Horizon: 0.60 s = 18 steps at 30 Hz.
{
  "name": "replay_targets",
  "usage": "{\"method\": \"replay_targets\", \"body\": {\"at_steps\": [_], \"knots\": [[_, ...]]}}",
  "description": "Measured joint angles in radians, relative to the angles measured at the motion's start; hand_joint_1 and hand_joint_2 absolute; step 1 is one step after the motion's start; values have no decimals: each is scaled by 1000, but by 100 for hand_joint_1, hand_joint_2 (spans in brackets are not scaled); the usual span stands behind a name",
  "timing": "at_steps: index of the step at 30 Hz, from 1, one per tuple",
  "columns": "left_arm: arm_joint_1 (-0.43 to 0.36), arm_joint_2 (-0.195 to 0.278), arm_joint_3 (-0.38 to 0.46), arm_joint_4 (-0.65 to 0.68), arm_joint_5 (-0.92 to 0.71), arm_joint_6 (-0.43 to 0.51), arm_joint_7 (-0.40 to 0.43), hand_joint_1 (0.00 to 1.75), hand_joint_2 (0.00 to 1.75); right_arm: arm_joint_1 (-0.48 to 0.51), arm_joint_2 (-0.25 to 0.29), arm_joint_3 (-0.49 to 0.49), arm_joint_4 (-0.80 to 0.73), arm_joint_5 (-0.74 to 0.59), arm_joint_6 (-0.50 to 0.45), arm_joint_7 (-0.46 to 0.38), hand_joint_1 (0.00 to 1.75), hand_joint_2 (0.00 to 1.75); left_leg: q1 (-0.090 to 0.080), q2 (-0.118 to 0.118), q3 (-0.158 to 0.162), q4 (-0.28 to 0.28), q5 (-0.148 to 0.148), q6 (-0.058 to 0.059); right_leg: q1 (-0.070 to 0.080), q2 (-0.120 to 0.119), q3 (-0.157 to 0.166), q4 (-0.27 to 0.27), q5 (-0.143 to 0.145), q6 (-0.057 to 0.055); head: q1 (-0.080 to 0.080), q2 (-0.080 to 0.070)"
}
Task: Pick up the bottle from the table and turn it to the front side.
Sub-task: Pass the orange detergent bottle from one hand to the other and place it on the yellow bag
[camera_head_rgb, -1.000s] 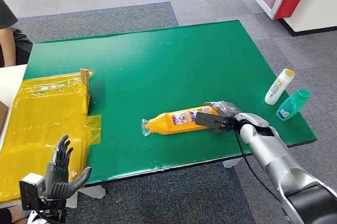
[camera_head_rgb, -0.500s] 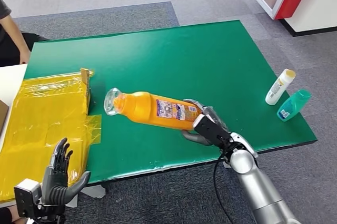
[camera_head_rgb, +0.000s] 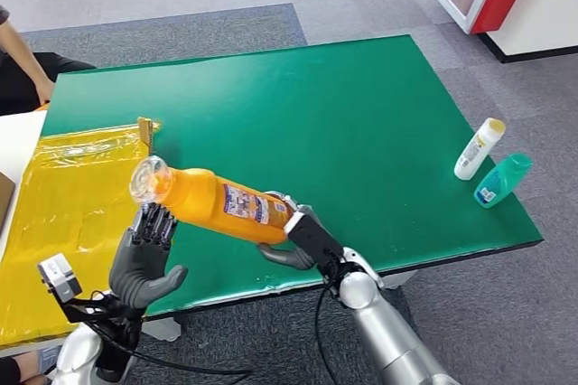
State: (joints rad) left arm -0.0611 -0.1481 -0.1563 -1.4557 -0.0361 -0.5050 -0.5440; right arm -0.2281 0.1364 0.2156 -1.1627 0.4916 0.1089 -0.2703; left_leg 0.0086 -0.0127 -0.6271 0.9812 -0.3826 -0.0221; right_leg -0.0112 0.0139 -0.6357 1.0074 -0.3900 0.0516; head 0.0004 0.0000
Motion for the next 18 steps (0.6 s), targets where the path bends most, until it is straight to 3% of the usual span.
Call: {"method": "replay_targets", "body": {"at_steps": [6,7,10,11,18], "knots": [[-60,41,-94,0,34,4,38,0,175,-15,28,39,79,79,-31,-3,175,175,0,0,0,0,0,0,0,0,0,0,0,0,0,0],[-67,46,-102,0,37,7,43,7,175,-15,31,45,86,86,-33,-5,175,175,0,0,0,0,0,0,0,0,0,0,0,0,0,0],[-85,58,-118,2,46,17,52,138,175,-14,38,60,102,97,-35,-10,175,175,0,0,0,0,0,0,0,0,0,0,0,0,0,0],[-88,61,-121,4,49,21,53,175,175,-13,40,65,105,99,-34,-12,175,175,0,0,0,0,0,0,0,0,0,0,0,0,0,0],[-95,71,-126,8,48,66,73,175,175,4,42,90,112,103,-34,-17,175,175,0,0,0,0,0,0,0,0,0,0,0,0,0,0]]}}
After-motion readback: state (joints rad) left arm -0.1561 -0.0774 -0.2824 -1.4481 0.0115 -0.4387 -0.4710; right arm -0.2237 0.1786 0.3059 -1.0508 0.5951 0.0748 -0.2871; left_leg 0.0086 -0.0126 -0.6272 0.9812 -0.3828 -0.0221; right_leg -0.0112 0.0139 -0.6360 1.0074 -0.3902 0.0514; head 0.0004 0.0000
